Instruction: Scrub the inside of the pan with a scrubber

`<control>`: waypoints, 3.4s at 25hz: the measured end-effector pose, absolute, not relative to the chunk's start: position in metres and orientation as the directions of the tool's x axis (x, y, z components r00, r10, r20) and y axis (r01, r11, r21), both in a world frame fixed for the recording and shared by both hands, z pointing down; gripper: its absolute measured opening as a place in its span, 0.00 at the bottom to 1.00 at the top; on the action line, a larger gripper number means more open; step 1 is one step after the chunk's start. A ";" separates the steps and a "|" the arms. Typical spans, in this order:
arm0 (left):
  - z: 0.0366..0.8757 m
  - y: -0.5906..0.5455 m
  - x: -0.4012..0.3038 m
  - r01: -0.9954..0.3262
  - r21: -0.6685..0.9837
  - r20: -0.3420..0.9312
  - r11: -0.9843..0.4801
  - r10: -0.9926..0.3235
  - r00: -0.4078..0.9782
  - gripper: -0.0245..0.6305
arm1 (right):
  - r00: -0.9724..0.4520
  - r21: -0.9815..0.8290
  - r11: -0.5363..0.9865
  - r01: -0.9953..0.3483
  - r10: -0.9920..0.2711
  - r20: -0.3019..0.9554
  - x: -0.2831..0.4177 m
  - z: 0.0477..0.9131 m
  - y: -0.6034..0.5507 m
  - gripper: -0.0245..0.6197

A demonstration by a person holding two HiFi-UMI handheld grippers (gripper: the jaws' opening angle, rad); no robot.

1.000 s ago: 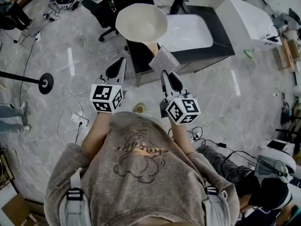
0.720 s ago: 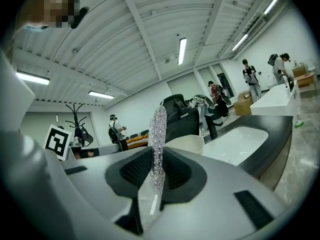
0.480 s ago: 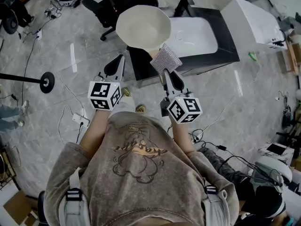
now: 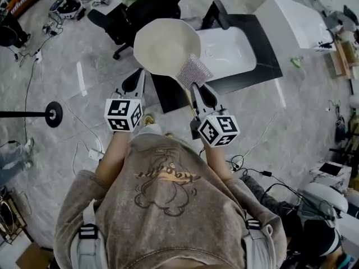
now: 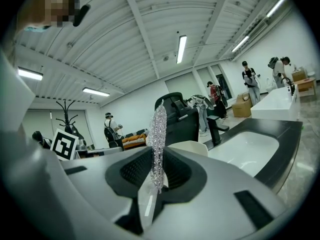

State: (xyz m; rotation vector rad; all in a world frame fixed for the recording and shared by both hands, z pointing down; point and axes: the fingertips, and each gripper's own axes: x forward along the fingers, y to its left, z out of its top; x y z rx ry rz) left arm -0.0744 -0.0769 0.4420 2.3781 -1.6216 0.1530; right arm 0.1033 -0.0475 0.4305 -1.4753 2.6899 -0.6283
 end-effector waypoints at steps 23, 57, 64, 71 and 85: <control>0.464 -0.158 -0.096 -0.919 0.140 0.280 -0.370 -0.875 0.395 0.07 | -0.551 -0.323 0.474 -0.819 -0.807 0.214 0.075 0.432 -0.117 0.16; 0.599 -0.206 -0.125 -0.971 0.143 0.601 -0.191 -0.763 0.239 0.33 | -0.629 -0.352 0.535 -0.768 -0.734 0.256 0.072 0.461 -0.170 0.16; 0.602 -0.205 -0.129 -0.970 0.147 0.609 -0.192 -0.755 0.242 0.26 | -0.658 -0.338 0.569 -0.749 -0.695 0.288 0.055 0.476 -0.177 0.16; 0.602 -0.206 -0.132 -0.969 0.183 0.614 -0.168 -0.750 0.246 0.22 | -0.727 -0.287 0.670 -0.684 -0.597 0.339 0.014 0.495 -0.193 0.16; 0.604 -0.206 -0.133 -0.968 0.190 0.629 -0.164 -0.737 0.248 0.21 | -0.755 -0.207 0.781 -0.589 -0.439 0.488 -0.064 0.568 -0.240 0.16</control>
